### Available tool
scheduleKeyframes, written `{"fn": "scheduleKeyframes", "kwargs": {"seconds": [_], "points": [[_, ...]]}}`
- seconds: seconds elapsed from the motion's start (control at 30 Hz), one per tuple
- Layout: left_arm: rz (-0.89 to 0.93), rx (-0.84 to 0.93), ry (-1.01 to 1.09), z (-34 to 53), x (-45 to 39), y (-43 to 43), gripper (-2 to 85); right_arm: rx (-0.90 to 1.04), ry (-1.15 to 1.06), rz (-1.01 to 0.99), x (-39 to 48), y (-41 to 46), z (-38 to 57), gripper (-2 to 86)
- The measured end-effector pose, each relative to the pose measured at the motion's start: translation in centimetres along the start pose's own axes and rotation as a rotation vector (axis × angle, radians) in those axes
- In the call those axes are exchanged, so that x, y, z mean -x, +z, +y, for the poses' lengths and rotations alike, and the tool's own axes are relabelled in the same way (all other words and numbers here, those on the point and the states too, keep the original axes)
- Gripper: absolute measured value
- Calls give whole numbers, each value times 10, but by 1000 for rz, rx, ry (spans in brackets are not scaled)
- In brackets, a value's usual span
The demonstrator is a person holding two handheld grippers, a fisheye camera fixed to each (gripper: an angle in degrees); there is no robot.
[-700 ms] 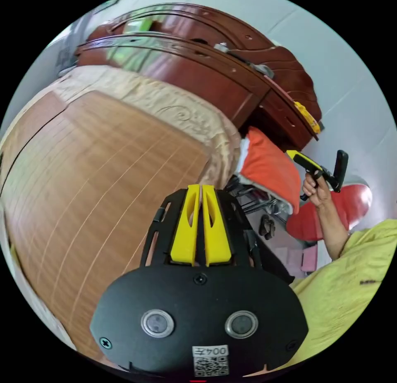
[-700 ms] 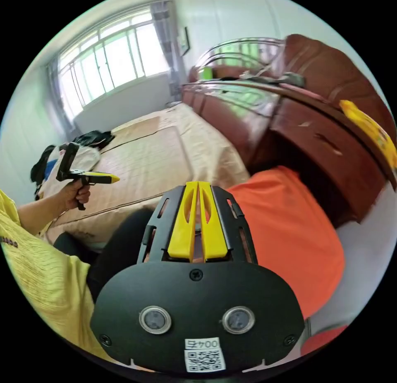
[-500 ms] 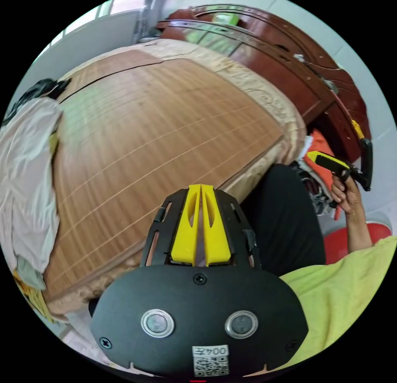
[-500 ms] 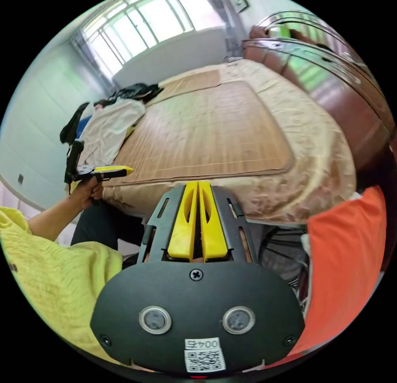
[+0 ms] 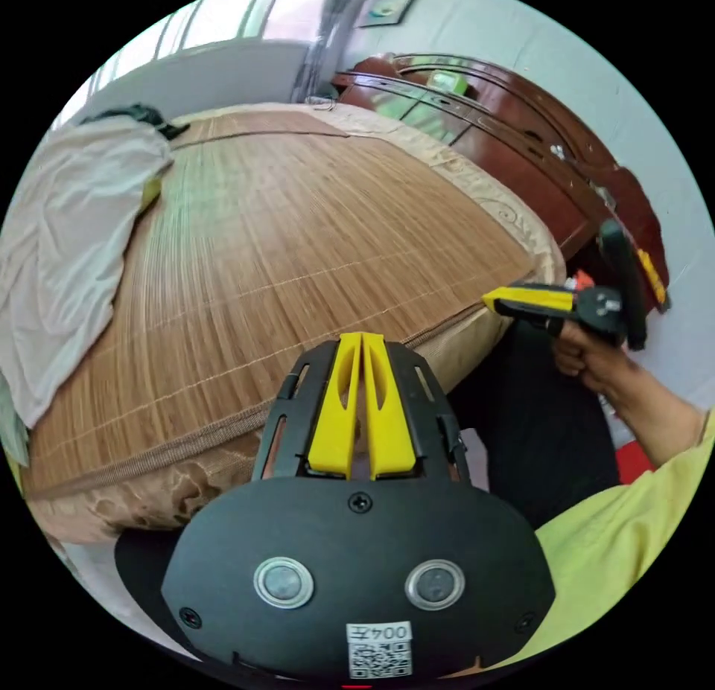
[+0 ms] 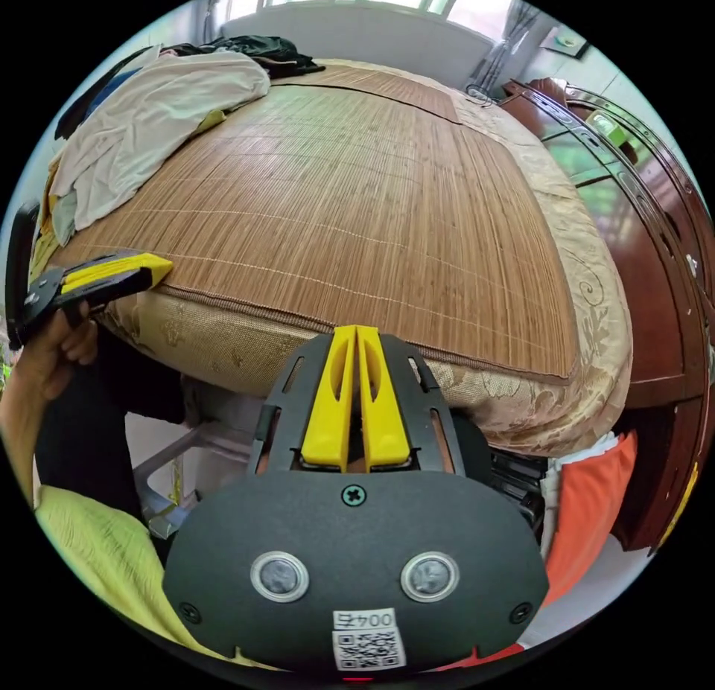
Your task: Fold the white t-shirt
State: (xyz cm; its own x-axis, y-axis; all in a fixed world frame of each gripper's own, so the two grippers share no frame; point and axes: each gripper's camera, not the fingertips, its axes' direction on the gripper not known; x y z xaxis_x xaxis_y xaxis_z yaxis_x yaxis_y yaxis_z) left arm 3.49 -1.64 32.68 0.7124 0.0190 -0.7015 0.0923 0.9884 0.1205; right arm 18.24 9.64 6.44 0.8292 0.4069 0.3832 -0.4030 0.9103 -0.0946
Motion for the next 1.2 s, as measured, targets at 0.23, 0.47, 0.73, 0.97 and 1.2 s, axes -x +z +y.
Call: {"fn": "scheduleKeyframes", "kwargs": {"seconds": [0.23, 0.47, 0.73, 0.97, 1.2], "points": [[-334, -496, -204, 30, 146, -243, 82, -113, 114, -608, -86, 6, 47, 48], [-697, -434, -306, 36, 265, -384, 106, -104, 238, -833, -144, 41, 76, 67], [-557, -317, -284, 5, 284, -427, 51, -64, 256, -809, -182, 72, 78, 46], [-81, -521, -109, -9, 187, -485, 19, -157, 288, -829, -225, 80, 91, -1], [132, -371, 89, -49, 47, -432, 15, -230, 316, -916, -262, 87, 104, 0]]}}
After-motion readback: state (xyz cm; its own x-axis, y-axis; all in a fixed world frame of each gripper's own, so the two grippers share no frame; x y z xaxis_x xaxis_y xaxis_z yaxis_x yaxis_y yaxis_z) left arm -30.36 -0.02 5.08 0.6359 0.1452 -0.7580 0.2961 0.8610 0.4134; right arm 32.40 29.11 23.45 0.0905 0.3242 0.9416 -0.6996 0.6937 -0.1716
